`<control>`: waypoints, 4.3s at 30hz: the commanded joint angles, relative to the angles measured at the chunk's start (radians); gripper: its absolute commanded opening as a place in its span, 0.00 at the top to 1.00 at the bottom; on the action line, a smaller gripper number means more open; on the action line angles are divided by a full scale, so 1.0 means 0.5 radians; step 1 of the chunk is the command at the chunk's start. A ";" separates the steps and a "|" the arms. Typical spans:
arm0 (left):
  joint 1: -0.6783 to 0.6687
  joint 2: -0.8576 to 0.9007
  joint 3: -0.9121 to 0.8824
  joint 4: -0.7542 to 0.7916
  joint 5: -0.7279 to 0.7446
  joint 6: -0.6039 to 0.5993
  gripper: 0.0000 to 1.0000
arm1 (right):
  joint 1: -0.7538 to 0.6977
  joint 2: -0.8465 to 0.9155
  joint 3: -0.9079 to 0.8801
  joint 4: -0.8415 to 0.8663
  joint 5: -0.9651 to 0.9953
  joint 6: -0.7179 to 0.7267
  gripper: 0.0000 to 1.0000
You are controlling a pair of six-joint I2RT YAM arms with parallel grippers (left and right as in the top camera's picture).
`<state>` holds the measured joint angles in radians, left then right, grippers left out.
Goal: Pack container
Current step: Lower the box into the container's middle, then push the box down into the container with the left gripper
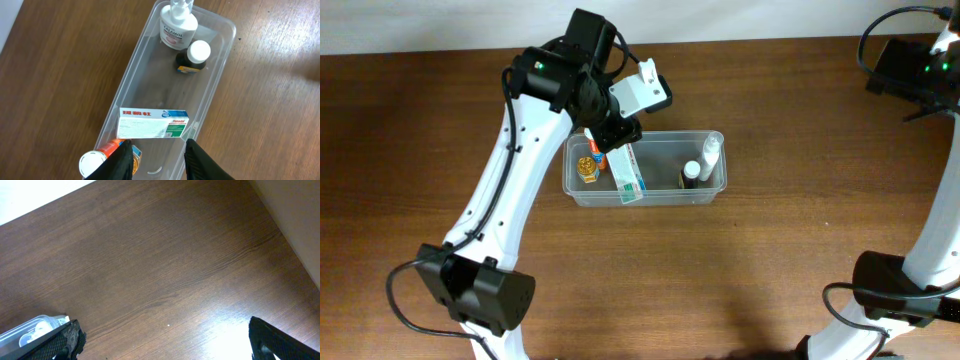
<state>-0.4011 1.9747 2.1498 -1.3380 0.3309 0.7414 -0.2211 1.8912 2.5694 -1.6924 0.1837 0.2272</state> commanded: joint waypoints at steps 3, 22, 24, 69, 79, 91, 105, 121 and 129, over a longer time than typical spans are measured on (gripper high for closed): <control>-0.006 0.004 0.016 -0.013 -0.012 0.022 0.65 | -0.004 -0.034 0.032 -0.011 0.024 -0.013 0.02; -0.017 0.174 -0.362 -0.059 -0.185 0.008 0.65 | -0.004 -0.034 0.032 -0.011 0.024 -0.013 0.02; -0.035 0.196 -0.394 -0.043 -0.185 0.008 0.64 | -0.004 -0.034 0.032 -0.012 0.024 -0.013 0.02; -0.204 0.475 -0.457 0.128 -0.627 -0.517 0.53 | -0.004 -0.034 0.032 -0.011 0.024 -0.013 0.02; -0.204 0.610 -0.463 0.141 -0.627 -0.517 0.54 | -0.004 -0.033 0.032 -0.011 0.024 -0.013 0.02; -0.204 0.660 -0.463 0.255 -0.626 -0.518 0.59 | -0.004 -0.034 0.032 -0.011 0.024 -0.013 0.02; -0.204 0.660 -0.462 0.318 -0.626 -0.519 0.59 | -0.004 -0.034 0.032 -0.011 0.024 -0.013 0.02; -0.239 0.659 -0.340 0.394 -0.626 -0.570 0.60 | -0.004 -0.034 0.032 -0.011 0.024 -0.013 0.02; -0.288 0.658 -0.111 0.256 -0.626 -0.569 0.60 | -0.004 -0.033 0.032 -0.011 0.024 -0.013 0.02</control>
<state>-0.5293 2.2967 2.0422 -1.1965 0.0139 0.4660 -0.2211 1.8912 2.5694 -1.6924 0.1833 0.2276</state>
